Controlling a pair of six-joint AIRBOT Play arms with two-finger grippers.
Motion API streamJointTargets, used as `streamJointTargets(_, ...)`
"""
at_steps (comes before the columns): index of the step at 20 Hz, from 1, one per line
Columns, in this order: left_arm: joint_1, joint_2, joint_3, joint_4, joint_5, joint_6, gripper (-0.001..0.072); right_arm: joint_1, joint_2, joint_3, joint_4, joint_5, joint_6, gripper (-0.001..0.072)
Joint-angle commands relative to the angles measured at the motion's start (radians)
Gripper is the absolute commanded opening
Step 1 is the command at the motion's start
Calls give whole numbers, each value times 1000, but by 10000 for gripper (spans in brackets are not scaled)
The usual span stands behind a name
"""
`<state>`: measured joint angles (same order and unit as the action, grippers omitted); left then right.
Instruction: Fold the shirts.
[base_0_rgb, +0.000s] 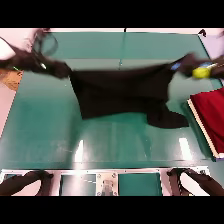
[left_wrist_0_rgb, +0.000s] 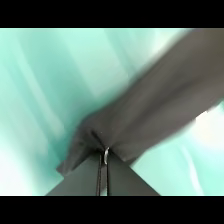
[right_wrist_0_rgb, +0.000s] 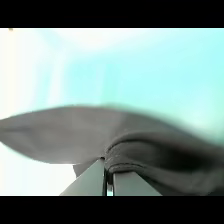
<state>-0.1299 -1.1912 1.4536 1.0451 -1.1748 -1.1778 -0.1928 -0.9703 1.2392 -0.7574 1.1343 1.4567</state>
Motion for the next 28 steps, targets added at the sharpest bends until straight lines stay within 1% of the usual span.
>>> streamJointTargets(1, 0, 66, 275, 19, -52, -26, 25, -190, 102, 223, -6, 102, -3, 13)
streamJointTargets(4, 0, 111, 454, 16, -83, -26, 25, -264, 174, 319, -5, 103, -34, 13)
streamJointTargets(8, 0, 172, 598, -26, -122, -26, 26, -277, 256, 420, -1, 63, -81, 13)
streamJointTargets(11, 0, 204, 603, -58, -151, -26, 25, -277, 295, 484, -1, 56, -81, 13)
streamJointTargets(14, 0, 200, 589, -53, -252, -26, 26, -277, 312, 488, -2, 72, -82, 13)
streamJointTargets(15, 0, 198, 563, -51, -264, -26, 25, -277, 311, 471, 1, 83, -82, 13)
streamJointTargets(17, 0, 196, 486, -20, -262, -26, 26, -276, 307, 378, 72, 91, -101, 13)
streamJointTargets(19, 0, 182, 371, -5, -253, -26, 26, -276, 303, 223, 176, 95, -137, 14)
streamJointTargets(21, 0, 146, 242, -5, -216, -22, 26, -275, 278, 39, 260, 93, -188, 14)
streamJointTargets(23, 0, 77, 90, -6, -130, -5, 26, -233, 226, -148, 271, 39, -243, 14)
streamJointTargets(24, 0, 31, 24, -7, -80, 18, 26, -192, 185, -233, 271, -18, -274, 14)
streamJointTargets(26, 0, -100, -87, -44, 48, 68, 26, -81, 48, -373, 271, -180, -333, 14)
streamJointTargets(28, 0, -268, -116, -108, 185, 121, 26, 4, -128, -398, 272, -321, -370, 14)
